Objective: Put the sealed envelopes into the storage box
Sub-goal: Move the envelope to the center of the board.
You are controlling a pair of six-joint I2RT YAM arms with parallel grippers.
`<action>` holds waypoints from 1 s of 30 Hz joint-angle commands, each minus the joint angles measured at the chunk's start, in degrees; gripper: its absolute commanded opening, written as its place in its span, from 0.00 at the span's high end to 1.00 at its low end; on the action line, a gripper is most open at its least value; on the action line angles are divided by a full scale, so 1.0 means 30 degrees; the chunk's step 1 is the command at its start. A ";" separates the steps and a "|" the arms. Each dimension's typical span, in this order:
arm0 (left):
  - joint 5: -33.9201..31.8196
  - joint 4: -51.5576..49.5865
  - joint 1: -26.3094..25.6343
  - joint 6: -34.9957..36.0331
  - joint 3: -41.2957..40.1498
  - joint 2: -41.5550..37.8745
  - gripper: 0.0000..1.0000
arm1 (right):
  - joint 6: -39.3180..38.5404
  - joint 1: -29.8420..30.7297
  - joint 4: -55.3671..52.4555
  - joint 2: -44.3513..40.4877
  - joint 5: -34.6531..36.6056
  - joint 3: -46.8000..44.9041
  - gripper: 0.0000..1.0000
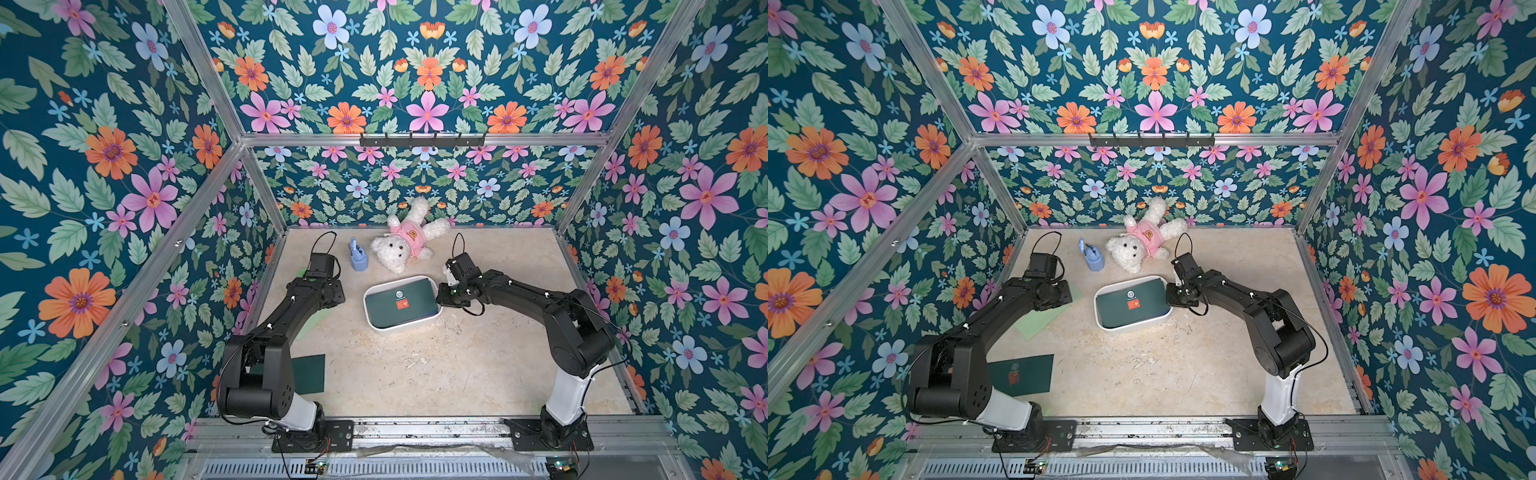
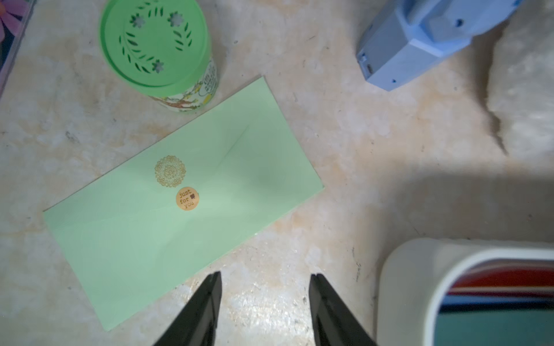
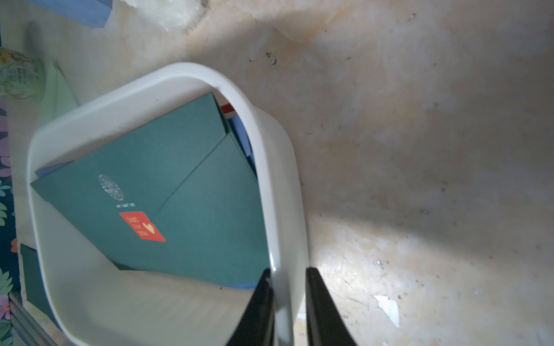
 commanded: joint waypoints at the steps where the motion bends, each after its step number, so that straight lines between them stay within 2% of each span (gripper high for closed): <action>1: -0.0190 0.1665 0.0116 -0.0859 -0.0358 0.0524 0.47 | 0.0467 -0.0375 -0.0484 -0.0610 0.0636 -0.0405 0.79; 11: -0.1966 0.3456 0.0703 -0.1733 -0.0682 0.2201 0.47 | 0.0530 -0.1919 -0.0624 -0.2995 0.1105 -0.2797 0.79; 13: -0.1824 0.3738 0.1011 -0.1826 -0.0674 0.2503 0.47 | 0.0443 -0.2072 -0.0624 -0.3285 0.1075 -0.2996 0.76; 16: -0.1631 0.4209 0.1170 -0.2067 -0.0759 0.2945 0.47 | 0.0269 -0.2100 -0.0622 -0.3397 0.0814 -0.3029 0.63; 21: -0.1571 0.4926 0.1259 -0.2328 -0.1221 0.3448 0.48 | -0.0109 -0.2090 -0.0733 -0.4649 0.0433 -0.2706 0.49; 30: -0.0191 0.5117 0.1215 -0.2307 -0.2005 0.3732 0.53 | -0.0849 -0.2073 -0.2111 -0.5766 0.0763 -0.1944 0.45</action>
